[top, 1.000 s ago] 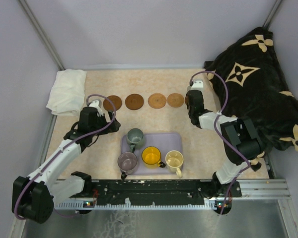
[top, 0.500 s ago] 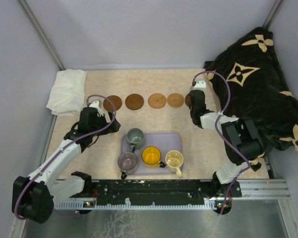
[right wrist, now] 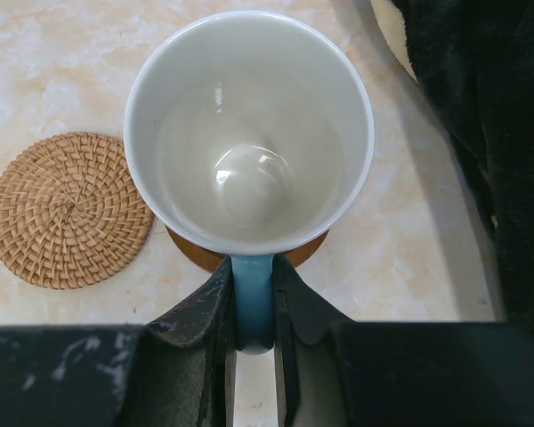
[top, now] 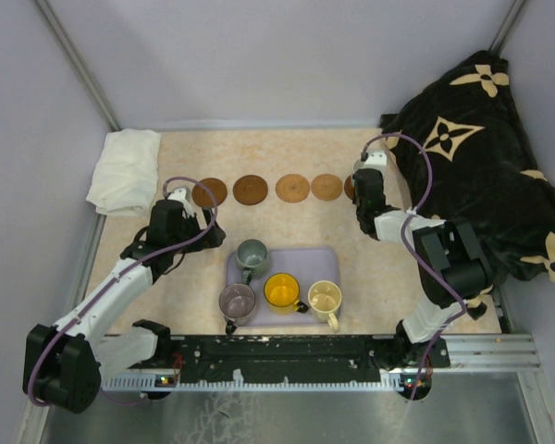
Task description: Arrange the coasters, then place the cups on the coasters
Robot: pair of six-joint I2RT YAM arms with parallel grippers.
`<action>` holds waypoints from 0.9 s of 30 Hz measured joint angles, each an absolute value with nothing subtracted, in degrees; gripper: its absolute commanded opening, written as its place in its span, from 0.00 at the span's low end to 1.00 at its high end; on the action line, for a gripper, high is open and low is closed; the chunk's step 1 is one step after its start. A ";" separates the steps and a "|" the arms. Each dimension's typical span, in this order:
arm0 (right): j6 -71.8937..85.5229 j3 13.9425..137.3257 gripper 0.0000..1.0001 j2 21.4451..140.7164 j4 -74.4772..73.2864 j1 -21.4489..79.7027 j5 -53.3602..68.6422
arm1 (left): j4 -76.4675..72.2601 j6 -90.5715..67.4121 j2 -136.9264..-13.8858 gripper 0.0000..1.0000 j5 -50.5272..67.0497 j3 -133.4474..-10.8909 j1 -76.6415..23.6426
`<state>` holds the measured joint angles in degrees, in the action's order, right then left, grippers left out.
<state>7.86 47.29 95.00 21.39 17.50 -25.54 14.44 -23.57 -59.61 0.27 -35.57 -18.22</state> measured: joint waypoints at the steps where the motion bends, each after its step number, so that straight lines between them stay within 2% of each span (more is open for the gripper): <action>1: 7.99 47.29 0.00 95.00 21.41 17.50 -25.47 | 14.39 -23.57 -59.64 1.00 0.30 -35.57 -18.22; 8: 8.16 47.29 0.00 95.00 21.34 17.50 -25.32 | 14.09 -23.57 -59.64 1.00 0.45 -35.48 -18.22; 14: 8.34 47.33 0.26 95.00 21.15 17.50 -25.36 | 14.09 -23.57 -59.75 1.00 0.64 -35.40 -18.22; 27: 8.95 49.76 0.47 96.62 22.24 17.50 -25.87 | 14.04 -23.55 -60.18 1.00 0.71 -35.38 -18.22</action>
